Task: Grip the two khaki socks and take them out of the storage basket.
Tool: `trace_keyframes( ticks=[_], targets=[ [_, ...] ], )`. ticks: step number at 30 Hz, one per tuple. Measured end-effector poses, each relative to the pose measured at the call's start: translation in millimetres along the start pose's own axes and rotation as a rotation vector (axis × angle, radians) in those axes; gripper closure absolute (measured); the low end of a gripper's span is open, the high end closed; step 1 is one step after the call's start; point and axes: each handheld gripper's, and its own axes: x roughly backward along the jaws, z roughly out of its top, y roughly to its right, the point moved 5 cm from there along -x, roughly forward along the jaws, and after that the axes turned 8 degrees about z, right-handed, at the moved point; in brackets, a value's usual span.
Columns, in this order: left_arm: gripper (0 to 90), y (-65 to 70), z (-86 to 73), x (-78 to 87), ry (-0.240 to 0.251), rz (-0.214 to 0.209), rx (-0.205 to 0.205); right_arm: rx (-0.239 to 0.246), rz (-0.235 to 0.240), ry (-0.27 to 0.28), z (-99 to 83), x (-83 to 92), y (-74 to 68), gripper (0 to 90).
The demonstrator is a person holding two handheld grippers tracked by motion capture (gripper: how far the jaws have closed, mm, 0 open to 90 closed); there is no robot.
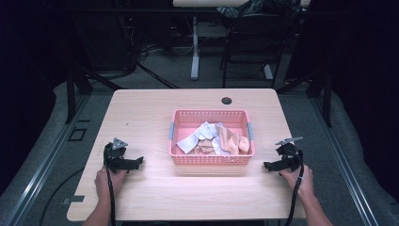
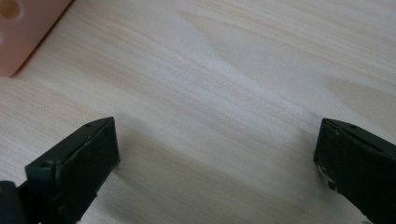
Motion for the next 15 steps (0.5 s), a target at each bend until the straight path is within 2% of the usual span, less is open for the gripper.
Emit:
trace_keyframes(
  ticks=[5, 9, 11, 15],
  targets=[
    [0.4, 0.2, 0.1, 0.0, 0.003, 0.002, -0.001, -0.017, 0.014, -0.064, 4.3, 2.5, -0.5, 0.0],
    [0.3, 0.4, 0.1, 0.1, 0.006, 0.008, -0.004, -0.025, 0.026, -0.075, 10.2, 9.4, -2.8, 0.0],
    [0.2, 0.4, 0.2, 0.1, 0.006, 0.010, -0.004, -0.027, 0.017, -0.075, 14.2, 14.9, -3.6, 0.0],
    [0.2, 0.3, 0.3, 0.2, 0.006, 0.013, -0.005, -0.027, 0.030, -0.060, 20.7, 21.7, -6.7, 0.0]
  ],
)
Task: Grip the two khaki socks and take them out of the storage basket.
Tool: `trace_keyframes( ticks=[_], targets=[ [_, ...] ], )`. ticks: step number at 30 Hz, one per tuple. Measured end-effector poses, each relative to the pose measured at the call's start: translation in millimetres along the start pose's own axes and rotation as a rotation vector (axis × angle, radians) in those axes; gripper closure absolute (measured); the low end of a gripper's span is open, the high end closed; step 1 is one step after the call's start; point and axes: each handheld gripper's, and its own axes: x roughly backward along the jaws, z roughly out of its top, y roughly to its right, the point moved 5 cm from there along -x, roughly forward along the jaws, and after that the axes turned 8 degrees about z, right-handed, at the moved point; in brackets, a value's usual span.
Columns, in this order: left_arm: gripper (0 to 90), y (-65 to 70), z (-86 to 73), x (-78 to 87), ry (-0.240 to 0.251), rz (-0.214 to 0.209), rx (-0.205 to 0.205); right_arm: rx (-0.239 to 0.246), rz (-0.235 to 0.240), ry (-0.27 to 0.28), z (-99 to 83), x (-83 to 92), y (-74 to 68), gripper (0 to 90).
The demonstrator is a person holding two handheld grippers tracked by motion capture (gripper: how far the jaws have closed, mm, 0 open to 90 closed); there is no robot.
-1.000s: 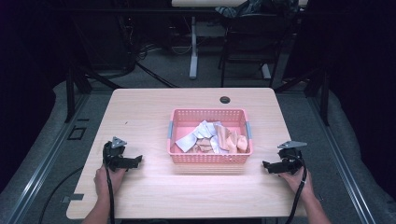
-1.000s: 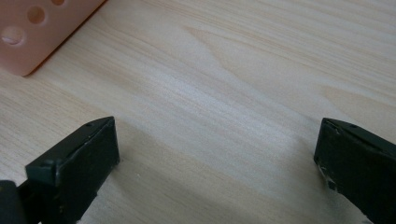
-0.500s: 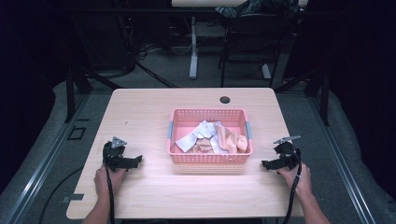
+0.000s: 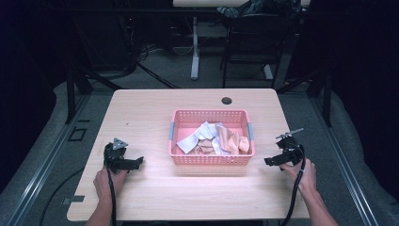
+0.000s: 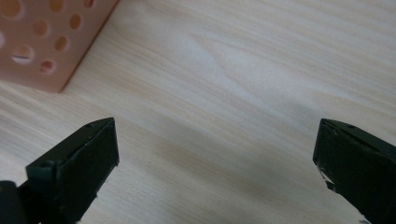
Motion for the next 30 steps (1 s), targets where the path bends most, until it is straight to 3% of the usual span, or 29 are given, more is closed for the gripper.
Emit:
trace_keyframes(
  ticks=[16, 25, 30],
  targets=[
    [0.3, -0.6, 0.2, -0.8, -0.004, -0.010, 0.003, 0.046, 0.013, 0.015, 28.7, 30.5, -13.0, 0.4],
    [0.2, -0.7, 0.4, -0.9, -0.006, -0.009, 0.005, 0.079, 0.014, 0.037, 58.8, 54.8, -23.3, 1.2],
    [0.2, -0.8, 0.4, -0.9, -0.007, -0.008, 0.005, 0.118, 0.030, 0.065, 83.8, 65.2, -41.1, 1.8]
  ],
)
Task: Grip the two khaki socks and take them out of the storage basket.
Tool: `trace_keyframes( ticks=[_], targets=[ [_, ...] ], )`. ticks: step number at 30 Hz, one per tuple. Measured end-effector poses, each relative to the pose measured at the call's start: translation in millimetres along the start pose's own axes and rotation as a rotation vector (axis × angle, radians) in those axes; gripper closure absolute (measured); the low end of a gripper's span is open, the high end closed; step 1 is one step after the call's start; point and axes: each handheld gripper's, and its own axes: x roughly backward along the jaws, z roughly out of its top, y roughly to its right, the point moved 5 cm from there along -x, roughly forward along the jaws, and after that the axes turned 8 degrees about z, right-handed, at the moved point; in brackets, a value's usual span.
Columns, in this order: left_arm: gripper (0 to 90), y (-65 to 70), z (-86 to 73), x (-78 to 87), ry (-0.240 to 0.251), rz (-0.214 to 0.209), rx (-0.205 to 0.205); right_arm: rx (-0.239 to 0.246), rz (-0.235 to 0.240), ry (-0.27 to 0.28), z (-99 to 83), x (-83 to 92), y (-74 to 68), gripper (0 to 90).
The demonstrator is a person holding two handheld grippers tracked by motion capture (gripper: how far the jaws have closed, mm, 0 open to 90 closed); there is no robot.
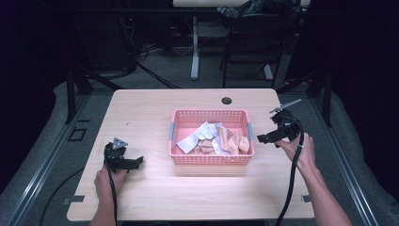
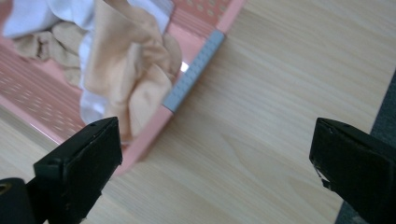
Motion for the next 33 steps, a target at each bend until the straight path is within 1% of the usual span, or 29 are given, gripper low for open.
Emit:
trace_keyframes(
  ticks=[1, 4, 7, 9, 12, 15, 16, 18, 19, 20, 22, 24, 26, 28, 30, 31, 32, 33],
  targets=[
    [0.2, 0.0, 0.0, 0.0, 0.000, 0.001, 0.000, 0.005, 0.004, 0.011, 4.9, 0.0, -3.3, 2.0],
    [0.2, -0.1, 0.1, -0.1, 0.001, 0.001, 0.001, 0.026, 0.014, 0.008, 18.7, -1.2, -12.9, 2.2],
    [0.3, -0.1, 0.1, -0.2, 0.001, 0.001, 0.002, 0.046, 0.023, 0.015, 32.6, -6.7, -22.9, 2.7],
    [0.3, -0.1, 0.1, -0.2, 0.001, 0.001, 0.002, 0.056, 0.032, 0.010, 41.0, -11.1, -29.5, 2.8],
    [0.3, 0.0, 0.1, -0.2, 0.001, 0.001, 0.002, 0.063, 0.054, 0.013, 52.4, -20.4, -40.5, 3.1],
    [0.3, 0.0, 0.1, -0.1, 0.001, 0.002, 0.001, 0.081, 0.056, -0.011, 60.3, -31.8, -48.1, 2.9],
    [0.3, 0.0, 0.1, 0.0, 0.000, 0.002, 0.000, 0.075, 0.061, -0.014, 62.3, -36.1, -50.8, 3.1],
    [0.3, 0.0, 0.0, 0.0, 0.001, 0.002, 0.000, 0.079, 0.073, -0.038, 64.9, -45.0, -54.7, 4.6],
    [0.3, 0.0, 0.0, 0.0, 0.000, 0.002, 0.000, 0.076, 0.079, -0.035, 66.0, -50.0, -57.0, 5.2],
    [0.3, 0.0, 0.0, 0.0, 0.000, 0.002, 0.000, 0.074, 0.079, -0.046, 66.9, -54.0, -59.0, 6.2],
    [0.3, 0.0, 0.1, -0.1, 0.001, 0.001, 0.001, 0.069, 0.090, -0.050, 68.7, -61.0, -61.9, 9.9],
    [0.3, 0.0, 0.0, 0.0, 0.001, 0.002, 0.001, 0.066, 0.085, -0.068, 70.0, -66.5, -63.1, 11.7],
    [0.3, 0.0, 0.1, 0.0, 0.001, 0.002, 0.000, 0.056, 0.090, -0.083, 71.0, -73.6, -65.0, 14.1],
    [0.3, 0.0, 0.1, 0.0, 0.001, 0.002, 0.000, 0.050, 0.081, -0.101, 70.9, -80.5, -65.6, 17.1],
    [0.3, 0.0, 0.1, -0.1, 0.001, 0.001, 0.001, 0.037, 0.083, -0.110, 70.8, -86.8, -66.2, 26.9],
    [0.3, 0.0, 0.1, -0.1, 0.001, 0.001, 0.001, 0.037, 0.083, -0.110, 70.8, -86.8, -66.2, 26.9],
    [0.3, -0.1, 0.1, -0.1, 0.001, 0.001, 0.001, 0.030, 0.087, -0.120, 70.2, -94.0, -66.3, 37.3],
    [0.3, -0.1, 0.1, -0.2, 0.001, 0.001, 0.002, 0.028, 0.081, -0.125, 69.8, -96.1, -66.0, 39.4]
  ],
)
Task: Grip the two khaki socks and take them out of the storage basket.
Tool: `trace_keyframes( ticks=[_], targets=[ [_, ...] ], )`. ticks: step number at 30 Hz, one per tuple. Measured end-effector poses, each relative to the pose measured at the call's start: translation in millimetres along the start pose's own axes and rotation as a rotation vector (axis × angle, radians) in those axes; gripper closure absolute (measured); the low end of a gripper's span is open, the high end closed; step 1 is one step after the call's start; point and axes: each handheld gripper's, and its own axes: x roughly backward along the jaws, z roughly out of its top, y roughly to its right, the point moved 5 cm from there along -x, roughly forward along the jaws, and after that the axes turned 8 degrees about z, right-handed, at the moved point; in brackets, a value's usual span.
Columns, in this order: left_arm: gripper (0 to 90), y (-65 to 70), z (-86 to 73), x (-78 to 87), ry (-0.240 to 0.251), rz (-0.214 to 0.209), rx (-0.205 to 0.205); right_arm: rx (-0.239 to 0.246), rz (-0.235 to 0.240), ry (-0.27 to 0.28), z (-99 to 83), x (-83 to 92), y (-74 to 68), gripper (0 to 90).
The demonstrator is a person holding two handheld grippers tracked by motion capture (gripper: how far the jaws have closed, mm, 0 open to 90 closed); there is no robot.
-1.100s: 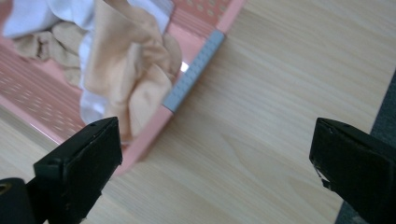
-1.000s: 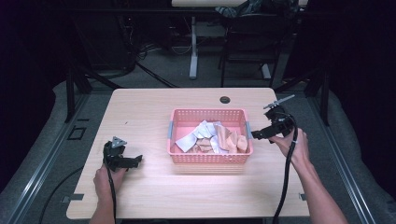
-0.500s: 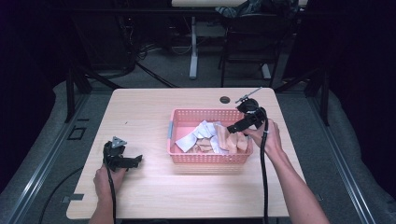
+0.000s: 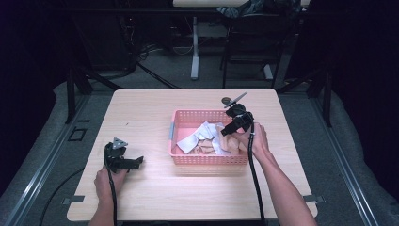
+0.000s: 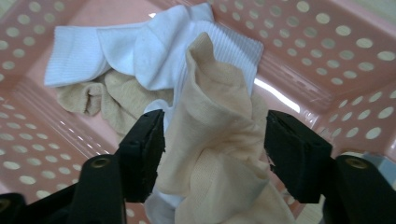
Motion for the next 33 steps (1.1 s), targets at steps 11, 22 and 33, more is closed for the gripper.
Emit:
trace_keyframes(
  ticks=[11, 22, 33],
  targets=[
    [0.3, 0.1, 0.1, 0.0, -0.001, 0.000, 0.002, -0.006, -0.003, -0.042, 0.0, -17.4, 1.6, 69.0],
    [0.3, 0.1, 0.0, 0.0, -0.001, 0.000, 0.002, 0.000, -0.003, -0.002, -1.2, -5.1, 2.2, 85.9],
    [0.3, 0.0, 0.1, 0.0, -0.002, 0.001, 0.002, 0.014, 0.006, 0.112, 12.5, 39.2, -2.9, 86.5]
  ],
)
